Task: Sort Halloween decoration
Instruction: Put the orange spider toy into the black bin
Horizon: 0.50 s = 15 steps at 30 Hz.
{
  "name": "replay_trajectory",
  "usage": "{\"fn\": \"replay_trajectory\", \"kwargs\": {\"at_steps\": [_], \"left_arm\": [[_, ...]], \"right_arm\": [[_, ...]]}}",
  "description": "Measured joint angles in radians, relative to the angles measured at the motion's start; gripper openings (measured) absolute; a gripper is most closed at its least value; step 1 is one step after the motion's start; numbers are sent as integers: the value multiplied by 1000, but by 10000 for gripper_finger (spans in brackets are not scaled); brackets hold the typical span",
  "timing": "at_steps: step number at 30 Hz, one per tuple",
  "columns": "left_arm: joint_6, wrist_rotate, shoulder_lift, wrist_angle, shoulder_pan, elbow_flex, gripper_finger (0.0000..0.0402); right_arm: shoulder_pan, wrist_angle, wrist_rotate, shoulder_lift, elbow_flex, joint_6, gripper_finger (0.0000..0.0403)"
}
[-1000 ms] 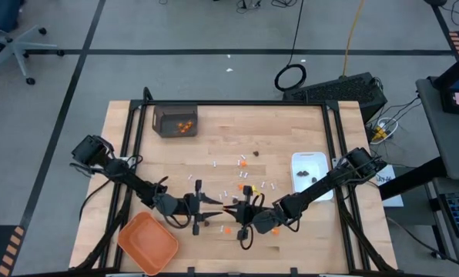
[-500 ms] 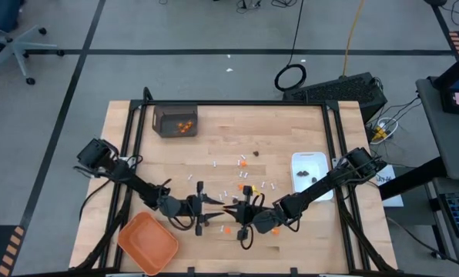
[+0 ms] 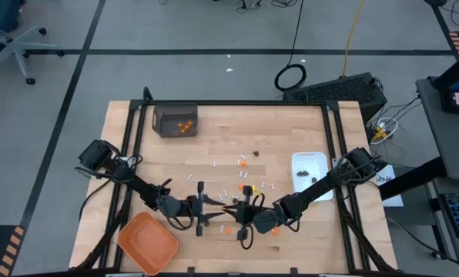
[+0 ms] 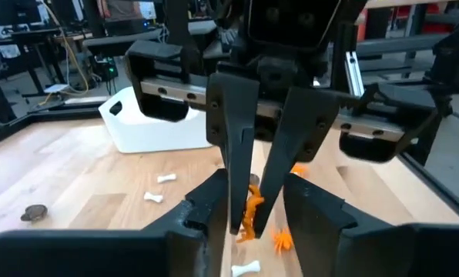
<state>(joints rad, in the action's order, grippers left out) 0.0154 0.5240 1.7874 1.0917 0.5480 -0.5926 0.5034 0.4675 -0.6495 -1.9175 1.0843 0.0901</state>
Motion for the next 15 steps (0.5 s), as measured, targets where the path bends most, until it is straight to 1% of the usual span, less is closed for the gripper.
{"fn": "replay_trajectory", "kwargs": {"at_steps": [8,13,15], "left_arm": [[0,-5,0,-28,0,0,11],[0,-6,0,-28,0,0,4],[0,-8,0,-29,0,0,2]], "right_arm": [[0,-3,2,0,0,2,4],[0,-3,2,0,0,2,4],[0,-5,7,0,0,2,10]]}}
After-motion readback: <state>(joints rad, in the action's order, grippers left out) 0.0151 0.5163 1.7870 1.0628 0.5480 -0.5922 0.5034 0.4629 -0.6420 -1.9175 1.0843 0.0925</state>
